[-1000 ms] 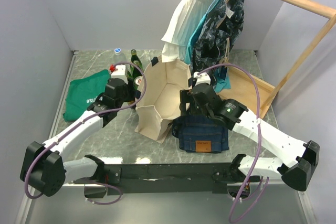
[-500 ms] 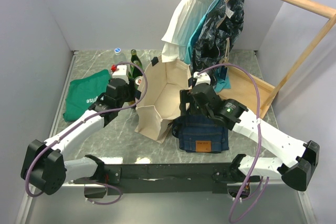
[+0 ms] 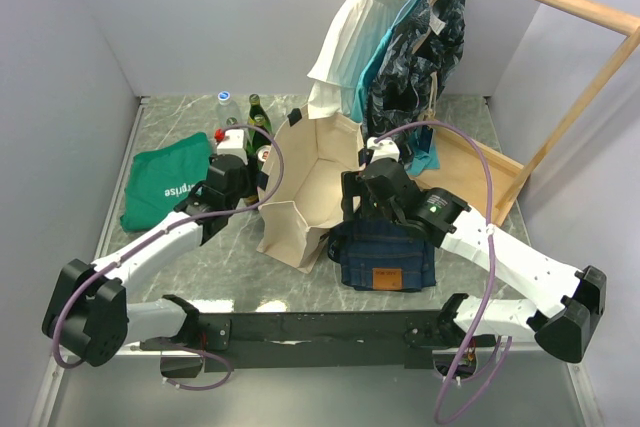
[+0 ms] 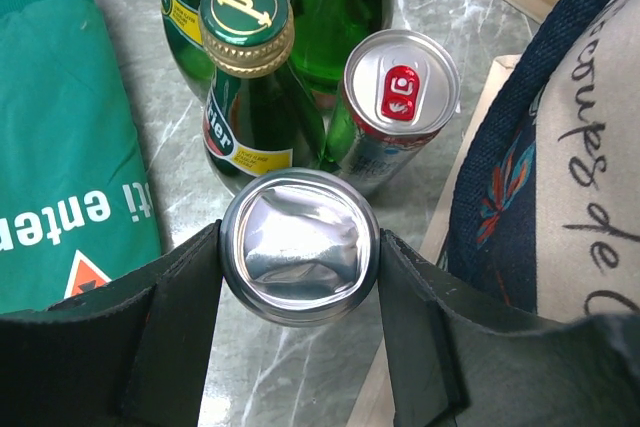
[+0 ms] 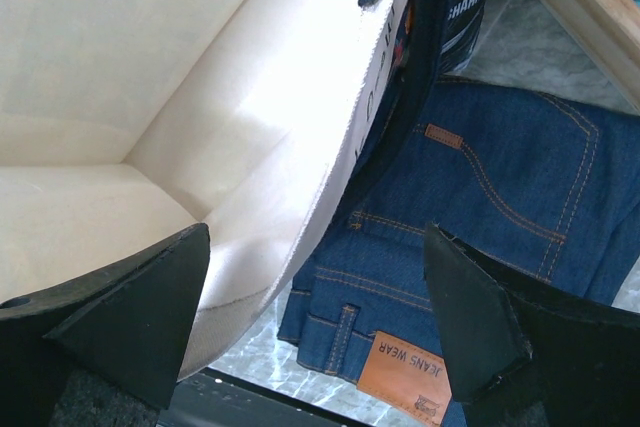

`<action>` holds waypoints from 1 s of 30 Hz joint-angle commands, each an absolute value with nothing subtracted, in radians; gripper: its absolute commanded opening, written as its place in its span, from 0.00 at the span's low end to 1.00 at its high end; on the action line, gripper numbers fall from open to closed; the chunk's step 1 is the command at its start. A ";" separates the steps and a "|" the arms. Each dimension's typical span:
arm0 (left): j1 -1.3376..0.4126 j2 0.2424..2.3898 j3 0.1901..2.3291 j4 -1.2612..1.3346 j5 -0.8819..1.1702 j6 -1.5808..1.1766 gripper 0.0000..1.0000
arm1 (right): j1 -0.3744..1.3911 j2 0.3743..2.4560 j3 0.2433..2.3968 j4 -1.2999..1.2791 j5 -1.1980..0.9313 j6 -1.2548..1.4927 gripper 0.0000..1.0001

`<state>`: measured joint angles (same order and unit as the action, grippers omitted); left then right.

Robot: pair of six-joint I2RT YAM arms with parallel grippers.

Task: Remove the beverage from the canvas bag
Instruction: Place the drink at the center of the board.

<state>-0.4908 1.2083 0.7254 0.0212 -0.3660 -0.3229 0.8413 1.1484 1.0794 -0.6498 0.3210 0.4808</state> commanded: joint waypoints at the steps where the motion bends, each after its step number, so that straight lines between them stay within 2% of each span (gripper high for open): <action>1: -0.502 1.192 0.723 0.196 -0.414 -0.307 0.06 | 0.836 1.144 1.117 -0.638 0.331 0.469 0.93; 5: -0.502 1.197 0.710 0.207 -0.422 -0.310 0.11 | 0.835 1.134 1.111 -0.634 0.333 0.468 0.93; 16: -0.502 1.218 0.701 0.232 -0.428 -0.305 0.10 | 0.836 1.132 1.104 -0.638 0.337 0.479 0.93; 18: -0.502 1.223 0.706 0.230 -0.425 -0.304 0.15 | 0.836 1.131 1.103 -0.638 0.341 0.479 0.93; 30: -0.503 1.235 0.710 0.213 -0.425 -0.310 0.20 | 0.836 1.127 1.100 -0.638 0.341 0.483 0.93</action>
<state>-0.4984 1.2400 0.6891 0.1200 -0.4053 -0.3092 0.8413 1.1484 1.0794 -0.6495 0.3225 0.4816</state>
